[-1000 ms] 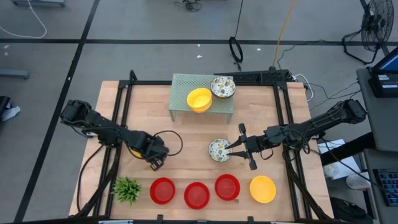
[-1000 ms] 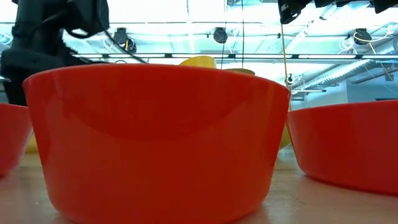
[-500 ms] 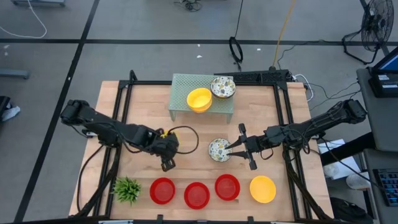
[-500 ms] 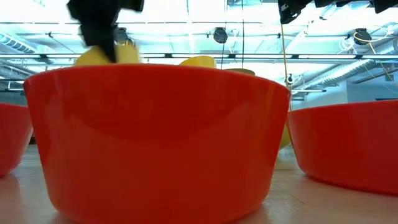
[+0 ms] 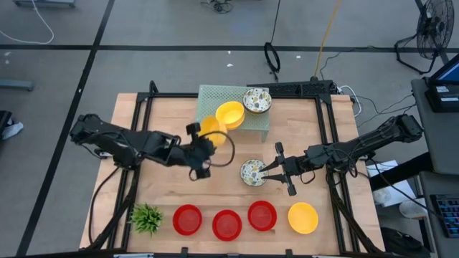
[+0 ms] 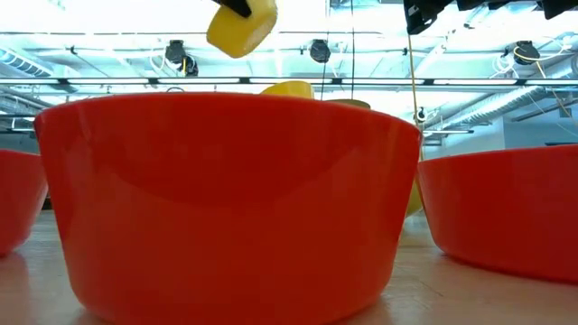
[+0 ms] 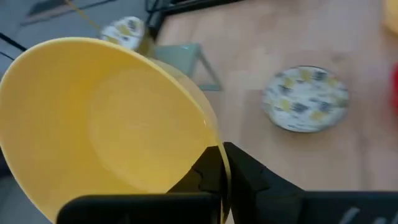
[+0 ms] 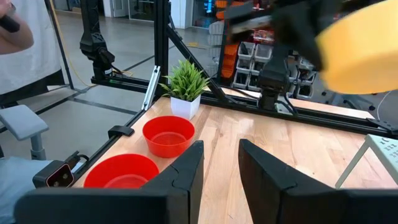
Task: Pick & Place Mini bowls
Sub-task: Stack the yellow bowl on the yellow bowl on the shelf
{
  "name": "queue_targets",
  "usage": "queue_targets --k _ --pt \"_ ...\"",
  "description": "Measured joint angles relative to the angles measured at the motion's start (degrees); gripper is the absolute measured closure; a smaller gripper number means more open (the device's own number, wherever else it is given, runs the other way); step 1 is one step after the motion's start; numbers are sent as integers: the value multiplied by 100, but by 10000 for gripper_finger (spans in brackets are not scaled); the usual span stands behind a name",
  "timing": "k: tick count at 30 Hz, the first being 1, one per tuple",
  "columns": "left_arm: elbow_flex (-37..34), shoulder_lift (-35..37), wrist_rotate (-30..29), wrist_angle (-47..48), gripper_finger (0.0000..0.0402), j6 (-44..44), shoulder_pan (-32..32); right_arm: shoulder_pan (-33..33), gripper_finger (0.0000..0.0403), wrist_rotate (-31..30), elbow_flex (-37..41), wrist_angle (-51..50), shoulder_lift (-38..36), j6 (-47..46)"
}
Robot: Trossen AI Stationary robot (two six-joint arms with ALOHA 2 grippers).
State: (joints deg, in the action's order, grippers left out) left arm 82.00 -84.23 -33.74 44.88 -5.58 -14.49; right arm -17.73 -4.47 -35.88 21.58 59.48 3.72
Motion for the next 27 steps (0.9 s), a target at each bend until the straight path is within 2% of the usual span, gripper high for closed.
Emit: queue_targets --k 7,12,15,20,27 --pt "-7 -94 196 -453 396 861 900 0 314 0 0 0 0 -2" --pt "-4 -261 1019 -891 387 1221 1507 2 314 2 0 -2 0 -2" --pt "-4 -444 1398 -1120 395 1417 1761 0 314 0 0 0 0 0" --pt "-9 -719 1785 -1176 387 1483 2034 0 314 2 -2 0 0 -2" --pt "-4 -886 2144 -1295 394 1605 2095 0 314 2 -2 -18 1 0"
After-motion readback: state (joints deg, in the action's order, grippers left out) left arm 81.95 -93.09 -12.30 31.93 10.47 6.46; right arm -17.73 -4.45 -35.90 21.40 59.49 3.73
